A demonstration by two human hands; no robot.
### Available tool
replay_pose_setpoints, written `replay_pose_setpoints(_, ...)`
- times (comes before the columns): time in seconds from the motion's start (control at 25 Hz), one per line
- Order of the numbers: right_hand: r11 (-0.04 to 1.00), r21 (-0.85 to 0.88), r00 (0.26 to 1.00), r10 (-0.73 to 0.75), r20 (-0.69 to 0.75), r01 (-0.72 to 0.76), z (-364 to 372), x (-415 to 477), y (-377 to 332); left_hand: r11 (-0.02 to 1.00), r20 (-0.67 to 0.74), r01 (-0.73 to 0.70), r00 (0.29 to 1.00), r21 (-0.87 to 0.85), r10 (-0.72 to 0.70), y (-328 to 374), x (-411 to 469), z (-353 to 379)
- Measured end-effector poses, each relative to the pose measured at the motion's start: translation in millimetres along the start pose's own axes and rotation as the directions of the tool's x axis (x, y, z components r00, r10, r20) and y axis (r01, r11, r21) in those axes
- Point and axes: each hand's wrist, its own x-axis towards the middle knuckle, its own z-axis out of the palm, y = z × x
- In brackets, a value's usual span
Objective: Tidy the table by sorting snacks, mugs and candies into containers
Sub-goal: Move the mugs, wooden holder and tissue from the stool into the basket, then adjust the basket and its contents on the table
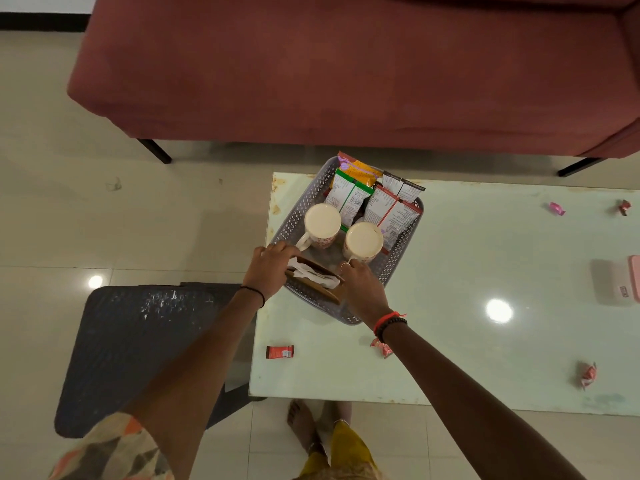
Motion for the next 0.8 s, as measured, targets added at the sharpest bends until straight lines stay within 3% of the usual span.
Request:
replay_pose_setpoints(0.08,0.993,-0.085,0.996,-0.084,0.018,0.085,-17,1,2,0.943,-0.141,0.204,0.959,-0.261,-0.246,13,-14,-3)
replay_pose_setpoints(0.12,0.985,-0.125,0.992,-0.118,0.036,0.121,-28,4,5,0.847,-0.171,0.319,0.891,-0.425,-0.421,23,-19,-4)
replay_pose_setpoints(0.16,0.977,-0.157,0.989,-0.137,0.056,0.144,-39,8,10,0.686,-0.142,0.429,0.78,-0.588,-0.61,33,-23,-6)
replay_pose_setpoints(0.24,0.965,-0.208,0.986,-0.146,0.08,0.16,-63,25,22,0.267,0.092,0.595,0.503,-0.759,-0.86,44,-29,-6)
replay_pose_setpoints(0.32,0.967,-0.213,0.99,-0.129,0.049,0.136,-88,50,38,-0.005,0.379,0.723,0.356,-0.691,-0.854,46,-33,3)
replay_pose_setpoints(0.36,0.973,-0.201,0.994,-0.109,0.019,0.11,-100,64,44,-0.154,0.494,0.717,0.293,-0.68,-0.819,47,-35,6)
replay_pose_setpoints(0.44,0.985,-0.167,0.997,-0.052,-0.057,0.042,-118,95,54,-0.322,0.617,0.665,0.266,-0.674,-0.741,54,-35,10)
replay_pose_setpoints(0.6,0.996,-0.048,0.981,0.064,-0.185,-0.074,-138,147,66,-0.646,0.775,0.429,0.364,-0.632,-0.517,62,-29,19)
replay_pose_setpoints(0.68,0.995,0.035,0.975,0.099,-0.198,-0.093,-140,171,71,-0.665,0.776,0.406,0.401,-0.627,-0.487,60,-24,25)
replay_pose_setpoints(0.8,0.991,0.052,0.988,0.125,-0.094,-0.121,-133,203,79,-0.641,0.76,0.414,0.423,-0.646,-0.493,58,-20,29)
